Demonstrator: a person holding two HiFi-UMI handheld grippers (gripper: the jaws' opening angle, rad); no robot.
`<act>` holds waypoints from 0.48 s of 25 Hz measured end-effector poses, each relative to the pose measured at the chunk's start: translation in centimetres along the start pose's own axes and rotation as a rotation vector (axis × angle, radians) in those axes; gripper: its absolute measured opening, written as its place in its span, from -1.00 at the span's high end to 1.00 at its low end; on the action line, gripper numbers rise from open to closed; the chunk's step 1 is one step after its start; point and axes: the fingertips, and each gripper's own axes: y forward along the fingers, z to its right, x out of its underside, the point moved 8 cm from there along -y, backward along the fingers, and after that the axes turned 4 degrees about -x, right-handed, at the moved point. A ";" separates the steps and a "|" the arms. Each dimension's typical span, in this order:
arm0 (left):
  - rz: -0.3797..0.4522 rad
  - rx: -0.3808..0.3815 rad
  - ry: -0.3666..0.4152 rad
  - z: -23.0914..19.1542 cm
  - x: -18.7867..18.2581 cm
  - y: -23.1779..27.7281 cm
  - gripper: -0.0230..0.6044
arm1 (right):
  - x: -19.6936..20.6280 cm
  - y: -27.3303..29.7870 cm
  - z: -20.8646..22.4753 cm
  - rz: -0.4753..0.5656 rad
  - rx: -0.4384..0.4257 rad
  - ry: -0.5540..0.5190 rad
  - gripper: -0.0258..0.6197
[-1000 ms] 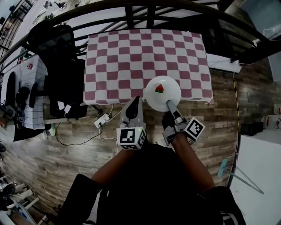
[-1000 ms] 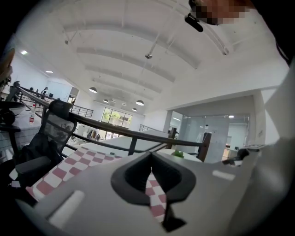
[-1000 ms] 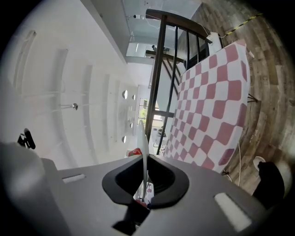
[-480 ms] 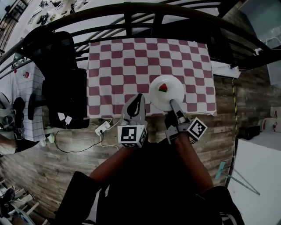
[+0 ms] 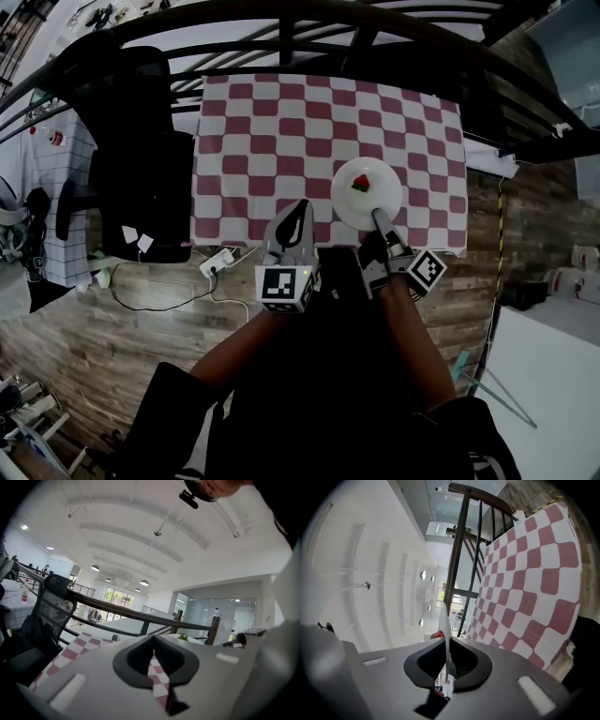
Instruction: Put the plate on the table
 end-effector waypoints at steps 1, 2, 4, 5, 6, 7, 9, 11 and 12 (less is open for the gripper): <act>-0.003 -0.009 0.000 -0.3 0.2 0.0 0.90 | 0.0 0.3 0.2 -0.004 0.004 0.001 0.87; -0.006 -0.016 0.000 -0.5 0.3 0.1 0.90 | -0.2 0.6 0.5 -0.009 0.009 -0.002 0.87; -0.008 -0.022 0.004 -0.9 0.2 0.5 0.90 | -0.6 1.4 1.0 -0.019 0.021 -0.017 0.87; -0.007 -0.024 0.008 -1.0 0.1 0.7 0.90 | -0.8 1.8 1.3 -0.023 0.027 -0.029 0.87; -0.007 -0.027 0.013 -1.1 -0.1 1.1 0.90 | -1.1 2.3 1.5 -0.028 0.035 -0.040 0.87; -0.007 -0.031 0.016 -1.2 -0.2 1.5 0.90 | -1.4 2.7 1.8 -0.031 0.040 -0.047 0.87; -0.008 -0.035 0.024 -1.4 -0.5 2.4 0.90 | -1.8 3.8 2.1 -0.036 0.038 -0.046 0.87; -0.007 -0.037 0.031 -1.5 -0.3 3.3 0.90 | -2.2 4.6 2.4 -0.041 0.038 -0.042 0.87; -0.005 -0.038 0.031 -1.5 -0.2 3.7 0.90 | -2.4 5.0 2.6 -0.046 0.038 -0.042 0.87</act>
